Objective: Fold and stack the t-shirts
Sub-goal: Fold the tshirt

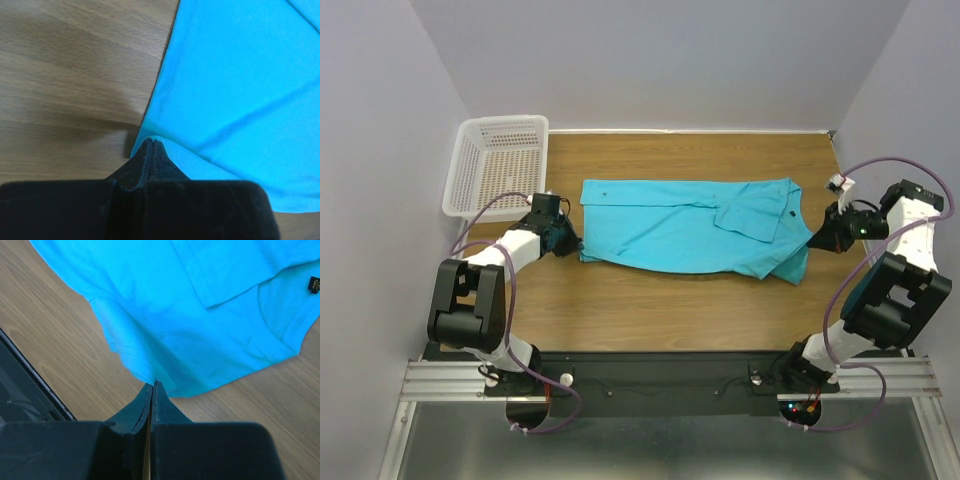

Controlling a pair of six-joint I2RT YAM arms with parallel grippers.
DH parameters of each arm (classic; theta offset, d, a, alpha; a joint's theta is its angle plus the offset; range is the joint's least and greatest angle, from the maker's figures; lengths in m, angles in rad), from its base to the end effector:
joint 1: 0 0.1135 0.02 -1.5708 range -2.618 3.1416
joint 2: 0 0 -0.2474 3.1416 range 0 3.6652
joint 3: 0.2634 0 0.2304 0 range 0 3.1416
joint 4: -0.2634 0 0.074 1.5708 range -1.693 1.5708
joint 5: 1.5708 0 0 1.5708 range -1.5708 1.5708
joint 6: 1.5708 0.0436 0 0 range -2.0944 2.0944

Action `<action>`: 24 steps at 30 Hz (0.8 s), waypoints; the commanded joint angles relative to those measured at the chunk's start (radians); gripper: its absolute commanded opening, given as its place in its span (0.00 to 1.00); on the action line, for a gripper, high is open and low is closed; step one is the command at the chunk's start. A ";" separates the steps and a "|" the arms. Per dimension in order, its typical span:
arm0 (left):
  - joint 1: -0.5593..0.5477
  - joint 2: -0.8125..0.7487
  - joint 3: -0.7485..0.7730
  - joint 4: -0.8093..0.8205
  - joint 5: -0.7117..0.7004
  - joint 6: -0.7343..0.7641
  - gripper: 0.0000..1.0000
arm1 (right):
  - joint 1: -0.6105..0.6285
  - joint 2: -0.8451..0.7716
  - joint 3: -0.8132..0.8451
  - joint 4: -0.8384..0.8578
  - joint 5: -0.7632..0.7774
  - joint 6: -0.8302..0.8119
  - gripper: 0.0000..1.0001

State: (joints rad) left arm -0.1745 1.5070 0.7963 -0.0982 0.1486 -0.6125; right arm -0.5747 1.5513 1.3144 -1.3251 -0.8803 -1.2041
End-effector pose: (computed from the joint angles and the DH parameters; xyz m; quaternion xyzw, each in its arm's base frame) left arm 0.2872 -0.0572 0.1760 -0.1742 0.9096 -0.2058 0.3160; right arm 0.2251 -0.1057 0.2652 -0.2818 0.8597 0.2653 0.3334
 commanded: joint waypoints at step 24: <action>0.004 0.087 0.142 -0.024 0.083 0.115 0.00 | 0.067 0.207 0.160 0.086 -0.051 0.198 0.01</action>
State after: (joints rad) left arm -0.1745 1.5929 0.8890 -0.1234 0.2089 -0.5091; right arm -0.5259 1.7454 1.4277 -1.2785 -0.9100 -1.0374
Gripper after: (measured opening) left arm 0.018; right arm 0.020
